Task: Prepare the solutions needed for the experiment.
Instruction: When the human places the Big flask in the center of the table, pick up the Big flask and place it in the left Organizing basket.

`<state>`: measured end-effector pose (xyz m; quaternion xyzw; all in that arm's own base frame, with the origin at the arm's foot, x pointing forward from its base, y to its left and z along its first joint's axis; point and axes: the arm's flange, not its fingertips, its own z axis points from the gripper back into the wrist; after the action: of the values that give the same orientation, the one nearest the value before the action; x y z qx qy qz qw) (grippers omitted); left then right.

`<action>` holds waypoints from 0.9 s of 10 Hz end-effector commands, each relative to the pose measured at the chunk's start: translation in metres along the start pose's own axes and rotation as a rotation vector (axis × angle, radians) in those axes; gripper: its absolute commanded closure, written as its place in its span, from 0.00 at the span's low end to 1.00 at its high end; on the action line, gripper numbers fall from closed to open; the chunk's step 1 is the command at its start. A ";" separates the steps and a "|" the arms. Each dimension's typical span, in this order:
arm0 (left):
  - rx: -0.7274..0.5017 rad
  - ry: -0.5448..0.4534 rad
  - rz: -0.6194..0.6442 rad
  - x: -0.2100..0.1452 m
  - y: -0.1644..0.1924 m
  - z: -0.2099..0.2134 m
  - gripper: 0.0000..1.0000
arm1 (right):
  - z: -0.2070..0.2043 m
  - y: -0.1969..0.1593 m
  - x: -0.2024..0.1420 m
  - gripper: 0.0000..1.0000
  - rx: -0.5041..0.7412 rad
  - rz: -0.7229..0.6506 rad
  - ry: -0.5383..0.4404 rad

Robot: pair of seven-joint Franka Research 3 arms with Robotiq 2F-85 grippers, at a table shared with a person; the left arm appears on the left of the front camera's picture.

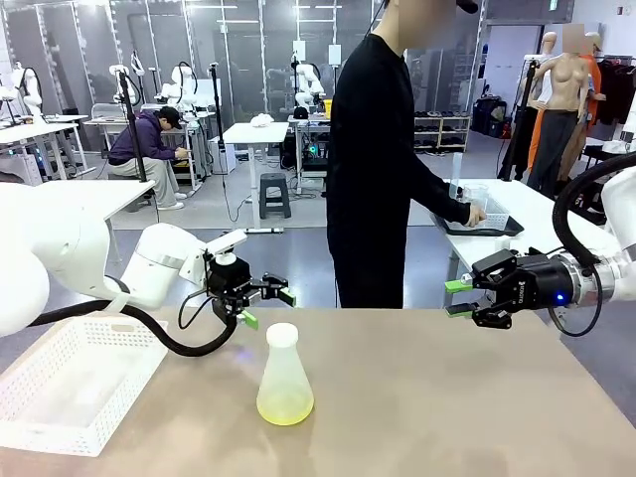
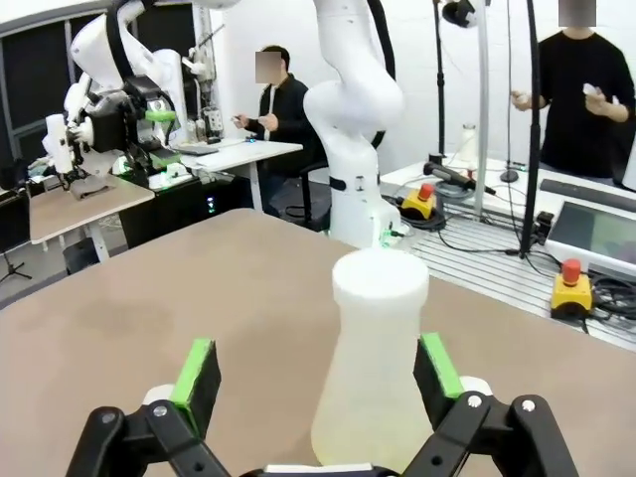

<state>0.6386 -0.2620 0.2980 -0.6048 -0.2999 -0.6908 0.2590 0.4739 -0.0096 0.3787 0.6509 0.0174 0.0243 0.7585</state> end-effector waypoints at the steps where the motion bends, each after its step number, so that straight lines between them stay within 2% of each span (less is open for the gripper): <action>1: -0.090 0.022 -0.028 -0.008 0.002 -0.001 0.00 | 0.000 0.001 0.000 0.53 -0.009 -0.002 0.008; 2: -0.127 -0.009 -0.011 -0.012 -0.001 -0.005 0.00 | 0.000 0.001 0.000 0.53 -0.009 -0.002 0.008; 5: -0.098 -0.070 -0.003 -0.016 -0.008 -0.025 0.00 | 0.000 0.001 0.000 0.53 -0.009 -0.002 0.008; 9: -0.097 -0.101 0.029 -0.028 -0.019 -0.046 0.00 | 0.000 0.001 0.000 0.53 -0.009 -0.002 0.008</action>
<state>0.6104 -0.2842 0.2671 -0.6451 -0.2572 -0.6828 0.2270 0.4739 -0.0096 0.3787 0.6509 0.0174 0.0243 0.7586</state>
